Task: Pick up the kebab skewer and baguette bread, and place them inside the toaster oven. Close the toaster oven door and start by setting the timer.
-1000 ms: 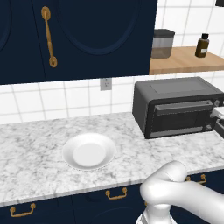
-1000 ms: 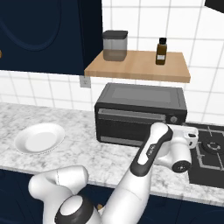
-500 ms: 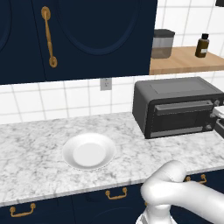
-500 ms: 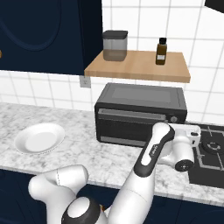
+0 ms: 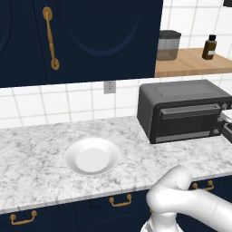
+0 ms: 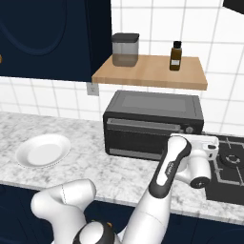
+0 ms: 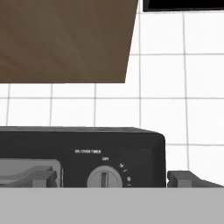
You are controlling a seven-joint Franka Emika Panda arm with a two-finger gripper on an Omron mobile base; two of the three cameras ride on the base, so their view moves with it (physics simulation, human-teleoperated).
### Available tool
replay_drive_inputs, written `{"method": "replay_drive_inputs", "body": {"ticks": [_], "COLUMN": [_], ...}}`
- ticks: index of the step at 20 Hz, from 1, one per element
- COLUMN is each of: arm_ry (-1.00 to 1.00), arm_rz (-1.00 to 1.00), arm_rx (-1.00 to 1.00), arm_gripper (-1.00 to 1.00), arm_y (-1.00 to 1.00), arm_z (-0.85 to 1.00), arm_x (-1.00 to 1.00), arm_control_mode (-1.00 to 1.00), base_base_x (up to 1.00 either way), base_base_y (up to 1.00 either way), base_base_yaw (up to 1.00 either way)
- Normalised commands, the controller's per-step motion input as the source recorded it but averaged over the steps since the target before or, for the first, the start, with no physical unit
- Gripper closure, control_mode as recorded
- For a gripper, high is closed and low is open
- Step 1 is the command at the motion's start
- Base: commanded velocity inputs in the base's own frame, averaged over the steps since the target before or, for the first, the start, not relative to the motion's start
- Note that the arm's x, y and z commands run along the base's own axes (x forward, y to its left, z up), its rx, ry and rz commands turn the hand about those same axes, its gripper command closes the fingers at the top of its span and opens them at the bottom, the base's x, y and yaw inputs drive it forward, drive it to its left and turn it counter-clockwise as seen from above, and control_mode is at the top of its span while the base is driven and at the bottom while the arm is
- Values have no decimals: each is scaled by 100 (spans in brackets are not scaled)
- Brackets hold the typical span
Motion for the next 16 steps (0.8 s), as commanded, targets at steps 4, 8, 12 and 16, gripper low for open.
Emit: {"method": "replay_drive_inputs", "body": {"ticks": [4,8,12,16], "arm_ry": [0,0,0,0], "arm_rz": [0,0,0,0], "arm_rx": [0,-2,-2,0], "arm_gripper": [-100,-100,-100,-100], "arm_y": [0,0,-1,-24], "arm_z": [0,0,0,0], "arm_x": [5,13,19,3], "arm_control_mode": [-100,-100,-100,-100], "base_base_x": [0,0,0,0], "base_base_y": [0,0,0,0], "base_base_yaw": [0,0,0,0]}}
